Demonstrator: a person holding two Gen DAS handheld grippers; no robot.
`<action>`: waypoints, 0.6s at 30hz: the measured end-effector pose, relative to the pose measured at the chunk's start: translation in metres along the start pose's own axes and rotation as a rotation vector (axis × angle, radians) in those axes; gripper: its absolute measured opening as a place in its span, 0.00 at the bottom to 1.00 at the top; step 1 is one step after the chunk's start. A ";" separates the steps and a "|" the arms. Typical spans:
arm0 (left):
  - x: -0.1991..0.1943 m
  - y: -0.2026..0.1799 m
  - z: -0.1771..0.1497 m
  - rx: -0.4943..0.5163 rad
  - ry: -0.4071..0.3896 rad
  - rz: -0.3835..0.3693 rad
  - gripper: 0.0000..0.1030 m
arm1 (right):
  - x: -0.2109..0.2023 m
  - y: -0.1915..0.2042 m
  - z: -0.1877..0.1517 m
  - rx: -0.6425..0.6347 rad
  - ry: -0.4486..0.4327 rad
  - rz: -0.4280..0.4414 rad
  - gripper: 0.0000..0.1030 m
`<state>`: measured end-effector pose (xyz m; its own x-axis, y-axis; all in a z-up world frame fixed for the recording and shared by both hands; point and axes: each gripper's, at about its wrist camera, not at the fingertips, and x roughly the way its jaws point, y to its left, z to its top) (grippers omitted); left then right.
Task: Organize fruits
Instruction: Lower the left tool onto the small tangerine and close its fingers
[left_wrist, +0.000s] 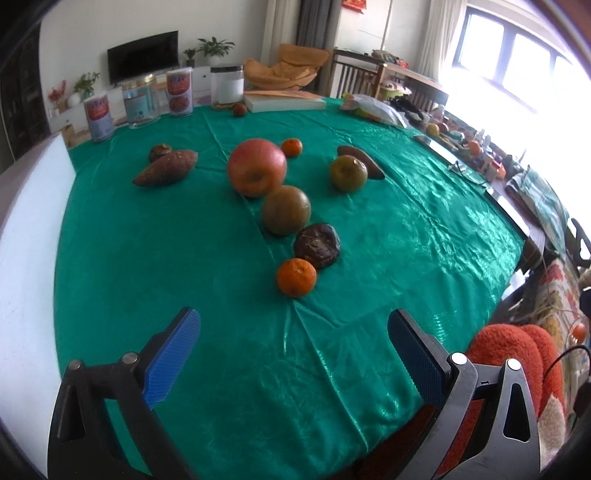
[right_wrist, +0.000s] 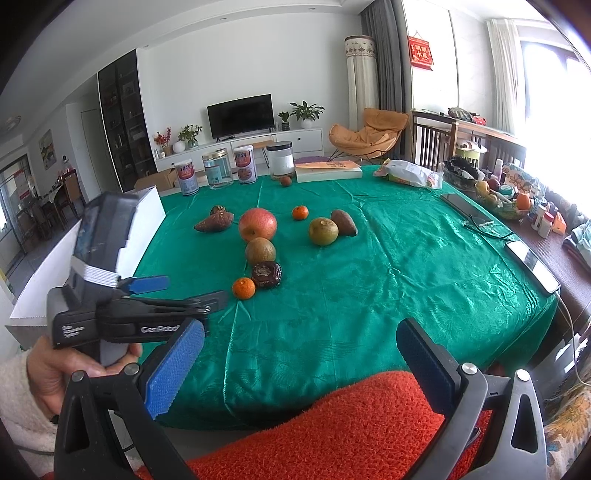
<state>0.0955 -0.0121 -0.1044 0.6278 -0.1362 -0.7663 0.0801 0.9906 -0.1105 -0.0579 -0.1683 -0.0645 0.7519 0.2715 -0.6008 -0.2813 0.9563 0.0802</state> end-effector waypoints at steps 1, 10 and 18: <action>0.011 0.000 0.002 0.006 0.009 0.002 0.99 | 0.000 0.000 0.000 0.002 0.000 -0.001 1.00; 0.064 0.004 0.005 0.035 0.108 0.117 1.00 | 0.001 -0.010 -0.001 0.038 0.005 0.002 1.00; 0.064 0.015 0.013 0.025 0.190 0.101 0.98 | 0.000 -0.013 -0.002 0.052 0.003 0.010 1.00</action>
<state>0.1463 -0.0060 -0.1468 0.4767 -0.0327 -0.8784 0.0449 0.9989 -0.0128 -0.0549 -0.1810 -0.0674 0.7473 0.2810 -0.6022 -0.2576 0.9578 0.1272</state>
